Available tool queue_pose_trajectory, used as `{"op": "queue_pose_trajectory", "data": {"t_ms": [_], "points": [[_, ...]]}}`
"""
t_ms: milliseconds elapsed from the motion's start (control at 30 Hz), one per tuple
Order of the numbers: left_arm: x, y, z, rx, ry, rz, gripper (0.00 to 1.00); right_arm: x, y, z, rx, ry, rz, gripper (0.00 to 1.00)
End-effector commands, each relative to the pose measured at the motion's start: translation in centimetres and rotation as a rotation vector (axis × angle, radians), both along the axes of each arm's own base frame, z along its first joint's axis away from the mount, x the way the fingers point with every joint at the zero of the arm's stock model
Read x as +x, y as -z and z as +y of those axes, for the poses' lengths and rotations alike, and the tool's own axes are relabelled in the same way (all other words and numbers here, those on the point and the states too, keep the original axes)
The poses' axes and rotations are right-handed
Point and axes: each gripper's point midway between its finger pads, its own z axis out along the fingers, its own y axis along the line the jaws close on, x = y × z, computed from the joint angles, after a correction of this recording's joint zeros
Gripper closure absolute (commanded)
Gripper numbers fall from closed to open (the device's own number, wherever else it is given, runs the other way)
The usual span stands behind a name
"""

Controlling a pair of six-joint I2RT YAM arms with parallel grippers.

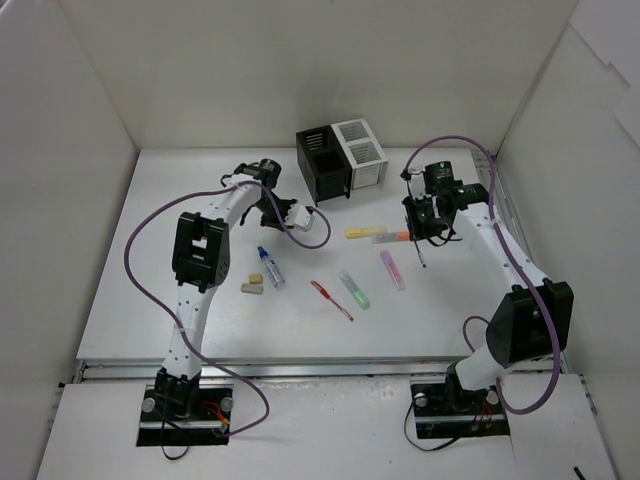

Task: Sort the stationery into containers
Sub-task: Close the pen cap on the pen.

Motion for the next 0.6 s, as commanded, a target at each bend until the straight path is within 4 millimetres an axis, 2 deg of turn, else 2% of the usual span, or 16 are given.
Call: {"op": "queue_pose_trajectory", "data": {"t_ms": [0,100,133,200,233,267,300,333,400,433,467,500,533,567], "points": [[-1.0,-1.4,-1.4,-0.048,-0.033,0.029,0.98,0.4,-1.9,0.4,0.029,-0.014,-0.042,1.0],[-1.9,-5.1,-3.0,-0.161,-0.035,0.042,0.98,-0.1,-2.1,1.1,0.029,-0.036,-0.051,1.0],[-2.2,-6.9,-3.4,-0.197,-0.045,0.036,0.98,-0.2,-2.5,1.5,0.028,-0.046,-0.068,1.0],[-3.0,-8.9,-4.6,-0.25,-0.038,0.041,0.98,-0.8,-2.1,1.7,0.025,-0.048,-0.07,1.0],[-3.0,-10.7,-5.5,-0.282,-0.056,0.017,0.98,-1.0,-2.8,1.9,0.024,-0.05,-0.103,1.0],[-3.6,-10.7,-6.2,-0.293,-0.065,0.023,0.98,-1.3,-2.4,2.1,0.027,-0.035,-0.105,1.0],[-3.1,-11.7,-6.5,-0.323,-0.105,0.0,0.98,-1.8,-2.2,2.1,0.025,-0.035,-0.102,1.0],[-2.4,-14.7,-8.2,-0.393,-0.116,-0.076,0.97,-1.9,-3.2,2.2,0.032,-0.031,-0.153,1.0],[-2.8,-17.0,-9.3,-0.463,-0.207,-0.031,0.97,-3.2,-2.1,2.2,0.04,-0.027,-0.144,1.0],[-2.6,-19.8,-9.8,-0.531,-0.221,-0.056,0.96,-3.5,-3.2,2.2,0.056,-0.027,-0.192,1.0],[-3.7,-21.3,-10.6,-0.601,-0.263,0.038,0.94,-4.4,-2.2,2.0,0.056,-0.03,-0.178,1.0],[-4.3,-22.5,-11.0,-0.65,-0.28,0.088,0.93,-4.9,-2.1,2.2,0.068,-0.04,-0.184,1.0],[-4.3,-25.2,-11.2,-0.734,-0.278,0.085,0.91,-5.5,-2.7,2.4,0.095,-0.054,-0.211,1.0],[-4.8,-26.0,-11.2,-0.788,-0.367,0.227,0.89,-6.2,-2.2,2.4,0.102,-0.06,-0.205,1.0]]}}
